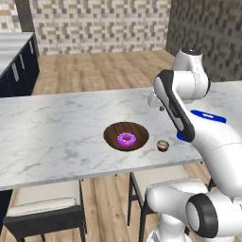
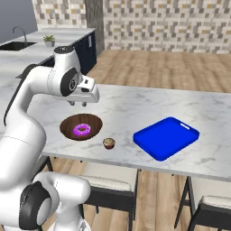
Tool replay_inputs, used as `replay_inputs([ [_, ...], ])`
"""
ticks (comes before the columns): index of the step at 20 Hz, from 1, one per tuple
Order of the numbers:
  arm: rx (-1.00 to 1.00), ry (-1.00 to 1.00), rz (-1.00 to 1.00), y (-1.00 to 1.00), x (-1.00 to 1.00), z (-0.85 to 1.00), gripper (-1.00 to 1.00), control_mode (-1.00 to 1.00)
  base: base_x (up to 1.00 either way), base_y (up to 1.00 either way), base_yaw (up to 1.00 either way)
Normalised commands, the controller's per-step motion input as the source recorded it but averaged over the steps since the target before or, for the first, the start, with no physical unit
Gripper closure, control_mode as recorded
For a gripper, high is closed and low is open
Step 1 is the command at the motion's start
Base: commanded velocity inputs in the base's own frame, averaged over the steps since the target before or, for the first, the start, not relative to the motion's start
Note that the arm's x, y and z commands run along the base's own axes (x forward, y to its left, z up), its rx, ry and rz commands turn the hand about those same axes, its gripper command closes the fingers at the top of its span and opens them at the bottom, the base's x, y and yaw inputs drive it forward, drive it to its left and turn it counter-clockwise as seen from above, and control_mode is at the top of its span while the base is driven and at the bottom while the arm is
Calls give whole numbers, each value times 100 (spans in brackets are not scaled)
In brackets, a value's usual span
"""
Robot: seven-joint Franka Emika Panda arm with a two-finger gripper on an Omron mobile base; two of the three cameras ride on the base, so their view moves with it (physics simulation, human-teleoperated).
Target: Place the bowl with donut and the cupcake onto the tray.
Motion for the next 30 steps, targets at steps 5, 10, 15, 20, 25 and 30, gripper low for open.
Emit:
replay_inputs([
  [5, 0, 0, 0, 0, 0, -2, -100, -100, 0, 0, 0],
  [10, -1, -2, 3, -18, 12, -19, -100, -100, 0, 0, 0],
  [15, 1, 4, 3, -37, 62, -35, -100, -100, 0, 0, 0],
  [20, 2, 4, 3, -12, 61, -38, -100, -100, 0, 0, 0],
  [25, 1, 14, 1, 19, 65, -47, -100, -100, 0, 0, 0],
  [30, 0, 17, 0, 36, 51, -47, -100, -100, 0, 0, 0],
])
